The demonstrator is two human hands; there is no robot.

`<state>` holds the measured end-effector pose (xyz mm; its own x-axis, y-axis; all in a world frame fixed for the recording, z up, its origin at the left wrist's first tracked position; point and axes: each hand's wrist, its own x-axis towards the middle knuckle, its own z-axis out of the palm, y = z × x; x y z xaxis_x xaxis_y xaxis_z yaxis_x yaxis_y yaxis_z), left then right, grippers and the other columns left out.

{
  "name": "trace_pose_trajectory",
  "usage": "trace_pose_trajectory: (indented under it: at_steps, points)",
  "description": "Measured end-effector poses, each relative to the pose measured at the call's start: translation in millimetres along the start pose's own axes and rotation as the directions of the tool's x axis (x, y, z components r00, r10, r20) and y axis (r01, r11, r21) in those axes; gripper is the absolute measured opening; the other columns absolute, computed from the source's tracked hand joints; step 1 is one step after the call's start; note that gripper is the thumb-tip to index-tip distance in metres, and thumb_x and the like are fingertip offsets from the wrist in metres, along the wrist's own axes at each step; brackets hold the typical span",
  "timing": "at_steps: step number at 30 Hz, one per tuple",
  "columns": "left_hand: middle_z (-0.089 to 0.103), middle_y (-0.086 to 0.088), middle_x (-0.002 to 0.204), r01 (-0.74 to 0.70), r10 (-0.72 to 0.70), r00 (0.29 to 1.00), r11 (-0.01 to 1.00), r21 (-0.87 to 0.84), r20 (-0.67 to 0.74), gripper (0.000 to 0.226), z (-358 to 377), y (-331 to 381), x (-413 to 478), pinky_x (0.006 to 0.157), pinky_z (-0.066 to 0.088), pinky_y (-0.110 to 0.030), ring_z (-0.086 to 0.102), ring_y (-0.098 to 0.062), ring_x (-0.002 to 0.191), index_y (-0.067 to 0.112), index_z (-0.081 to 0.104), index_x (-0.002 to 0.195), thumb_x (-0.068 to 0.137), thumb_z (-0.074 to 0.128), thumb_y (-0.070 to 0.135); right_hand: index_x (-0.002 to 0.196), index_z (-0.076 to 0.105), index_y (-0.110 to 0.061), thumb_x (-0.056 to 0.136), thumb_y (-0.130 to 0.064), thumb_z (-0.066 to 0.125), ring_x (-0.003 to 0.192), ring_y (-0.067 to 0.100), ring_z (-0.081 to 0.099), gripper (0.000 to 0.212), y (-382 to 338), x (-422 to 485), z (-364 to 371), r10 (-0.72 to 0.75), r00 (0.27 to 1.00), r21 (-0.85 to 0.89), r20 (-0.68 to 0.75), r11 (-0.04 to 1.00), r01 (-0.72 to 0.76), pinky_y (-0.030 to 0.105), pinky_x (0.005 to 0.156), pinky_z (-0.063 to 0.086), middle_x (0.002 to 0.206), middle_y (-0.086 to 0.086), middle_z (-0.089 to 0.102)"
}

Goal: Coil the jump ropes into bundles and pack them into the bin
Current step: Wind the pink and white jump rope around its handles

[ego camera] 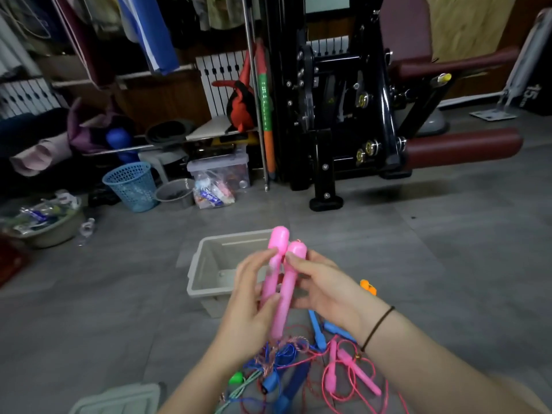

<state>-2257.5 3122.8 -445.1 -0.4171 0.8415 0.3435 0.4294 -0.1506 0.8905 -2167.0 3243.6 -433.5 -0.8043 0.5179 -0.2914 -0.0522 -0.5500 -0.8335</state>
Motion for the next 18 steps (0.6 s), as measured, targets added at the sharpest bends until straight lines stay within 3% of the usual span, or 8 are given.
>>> trace_pose_trajectory:
  at_steps: [2, 4, 7, 10, 13, 15, 18]
  points:
    - [0.025, 0.032, 0.143, 0.126, -0.132, 0.991, 0.971, -0.201, -0.018, 0.092, -0.5, 3.1, 2.1, 0.089, 0.053, -0.038, 0.063, -0.018, 0.111, 0.064, 0.024, 0.129, 0.089, 0.047, -0.015, 0.112, 0.058, -0.02, 0.09, -0.018, 0.059, 0.09, 0.027, 0.064, 0.022, -1.2, 3.4, 2.4, -0.076, 0.996, -0.048, -0.042, 0.996, 0.074, 0.039, 0.079, 0.051, 0.101, 0.008, 0.068]
    - [0.031, 0.028, 0.14, 0.23, -0.238, 0.971, 0.913, -0.338, 0.017, 0.097, -1.2, -1.4, 6.0, 0.085, 0.054, -0.03, 0.062, -0.013, 0.112, 0.06, 0.015, 0.131, 0.086, 0.051, -0.018, 0.11, 0.058, -0.02, 0.091, -0.015, 0.058, 0.079, 0.017, 0.066, 0.02, 0.0, 6.8, 4.5, -0.134, 0.987, -0.068, -0.091, 0.989, 0.128, 0.031, 0.07, 0.053, 0.093, 0.003, 0.069]
    - [0.047, 0.002, 0.143, 0.316, -0.321, 0.944, 0.827, -0.466, 0.071, 0.082, 0.8, -11.0, 10.9, 0.095, 0.049, -0.028, 0.055, -0.011, 0.12, 0.028, 0.036, 0.138, 0.073, 0.069, -0.009, 0.123, 0.052, -0.008, 0.093, -0.015, 0.055, 0.076, 0.019, 0.066, 0.031, 4.5, 10.1, 6.0, -0.122, 0.984, 0.057, -0.132, 0.99, 0.13, 0.03, 0.065, 0.058, 0.099, 0.01, 0.067]
    - [0.06, -0.004, 0.131, 0.391, -0.391, 0.911, 0.712, -0.584, 0.134, 0.081, 4.3, -18.1, 9.8, 0.089, 0.053, -0.033, 0.064, -0.016, 0.105, 0.021, 0.045, 0.135, 0.064, 0.071, -0.008, 0.125, 0.049, -0.004, 0.094, -0.016, 0.052, 0.082, 0.024, 0.065, 0.033, 5.6, 10.7, 5.3, -0.101, 0.98, 0.198, -0.174, 0.971, 0.135, 0.035, 0.067, 0.058, 0.11, 0.019, 0.064]
    - [0.051, -0.008, 0.14, 0.413, -0.387, 0.906, 0.729, -0.545, 0.169, 0.077, 8.6, -24.0, 7.0, 0.094, 0.049, -0.049, 0.062, -0.032, 0.11, 0.02, 0.052, 0.133, 0.062, 0.075, 0.001, 0.115, 0.05, -0.007, 0.09, -0.014, 0.058, 0.083, 0.024, 0.064, 0.027, 3.5, 6.6, 3.0, -0.119, 0.979, 0.212, -0.166, 0.965, 0.153, 0.037, 0.07, 0.058, 0.1, 0.016, 0.064]
    - [0.039, 0.002, 0.146, 0.398, -0.387, 0.914, 0.788, -0.47, 0.123, 0.072, 11.7, -23.3, 4.9, 0.088, 0.053, -0.045, 0.059, -0.036, 0.114, 0.021, 0.057, 0.129, 0.062, 0.074, 0.002, 0.116, 0.05, -0.009, 0.086, -0.01, 0.062, 0.086, 0.025, 0.062, 0.032, 6.0, 3.1, 0.5, -0.149, 0.975, 0.171, -0.167, 0.969, 0.177, 0.041, 0.078, 0.055, 0.102, 0.016, 0.062]
    - [0.049, -0.009, 0.135, 0.437, -0.427, 0.894, 0.754, -0.491, 0.139, 0.062, 15.6, -18.0, -2.5, 0.077, 0.053, -0.041, 0.061, -0.037, 0.106, 0.027, 0.059, 0.124, 0.068, 0.068, 0.002, 0.13, 0.044, -0.015, 0.085, -0.003, 0.063, 0.095, 0.025, 0.062, 0.051, 7.6, -0.9, -1.3, -0.223, 0.959, 0.123, -0.172, 0.961, 0.246, 0.044, 0.085, 0.053, 0.112, 0.016, 0.064]
